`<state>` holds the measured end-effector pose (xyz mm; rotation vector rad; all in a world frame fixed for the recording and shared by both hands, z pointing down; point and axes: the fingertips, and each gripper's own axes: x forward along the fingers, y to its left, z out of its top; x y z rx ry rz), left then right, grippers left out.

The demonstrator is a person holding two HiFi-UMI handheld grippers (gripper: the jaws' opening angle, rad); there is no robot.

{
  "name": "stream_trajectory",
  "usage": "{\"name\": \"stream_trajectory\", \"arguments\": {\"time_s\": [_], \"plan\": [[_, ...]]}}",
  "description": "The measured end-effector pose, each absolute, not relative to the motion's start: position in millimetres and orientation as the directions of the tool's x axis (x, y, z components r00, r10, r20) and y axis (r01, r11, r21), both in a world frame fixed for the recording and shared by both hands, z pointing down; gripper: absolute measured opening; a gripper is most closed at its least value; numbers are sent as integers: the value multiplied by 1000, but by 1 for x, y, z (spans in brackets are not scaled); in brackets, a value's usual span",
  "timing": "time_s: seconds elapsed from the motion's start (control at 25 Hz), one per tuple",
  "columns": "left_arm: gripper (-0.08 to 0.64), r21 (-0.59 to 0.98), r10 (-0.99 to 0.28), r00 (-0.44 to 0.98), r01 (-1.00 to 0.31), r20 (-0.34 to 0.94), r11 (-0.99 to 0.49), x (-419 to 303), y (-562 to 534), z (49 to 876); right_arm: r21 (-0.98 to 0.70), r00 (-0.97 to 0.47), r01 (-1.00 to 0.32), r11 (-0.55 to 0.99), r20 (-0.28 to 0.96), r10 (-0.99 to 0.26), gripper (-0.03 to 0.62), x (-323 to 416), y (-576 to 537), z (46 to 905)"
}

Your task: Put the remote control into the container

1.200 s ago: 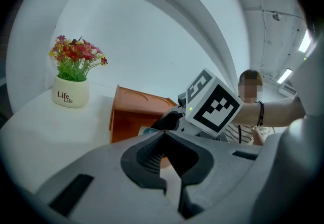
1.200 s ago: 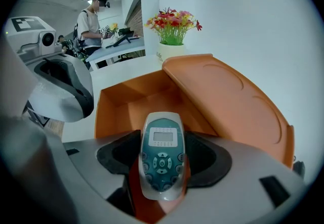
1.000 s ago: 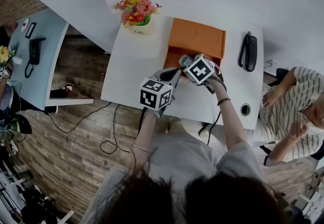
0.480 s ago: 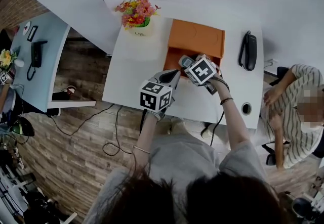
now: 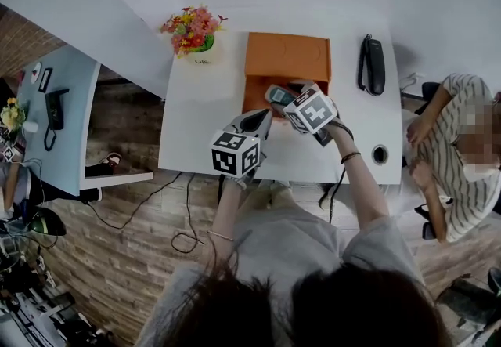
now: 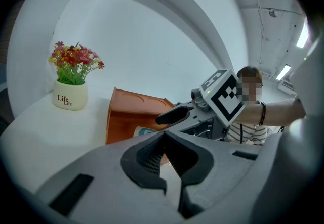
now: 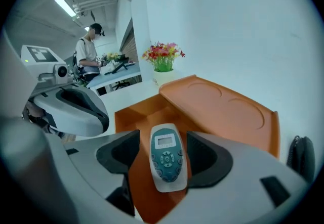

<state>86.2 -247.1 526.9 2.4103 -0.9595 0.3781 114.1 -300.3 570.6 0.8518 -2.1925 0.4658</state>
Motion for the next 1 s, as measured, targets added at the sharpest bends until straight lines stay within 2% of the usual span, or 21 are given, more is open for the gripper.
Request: {"name": "stream_trajectory", "arguments": {"time_s": [0.12, 1.0], "plan": [[3, 351, -556, 714, -696, 425, -626, 87, -246, 525, -100, -547, -713, 694, 698, -462, 284, 116, -297, 560], [3, 286, -582, 738, -671, 342, -684, 92, -240, 487, -200, -594, -794, 574, 455, -664, 69, 127, -277, 492]]}}
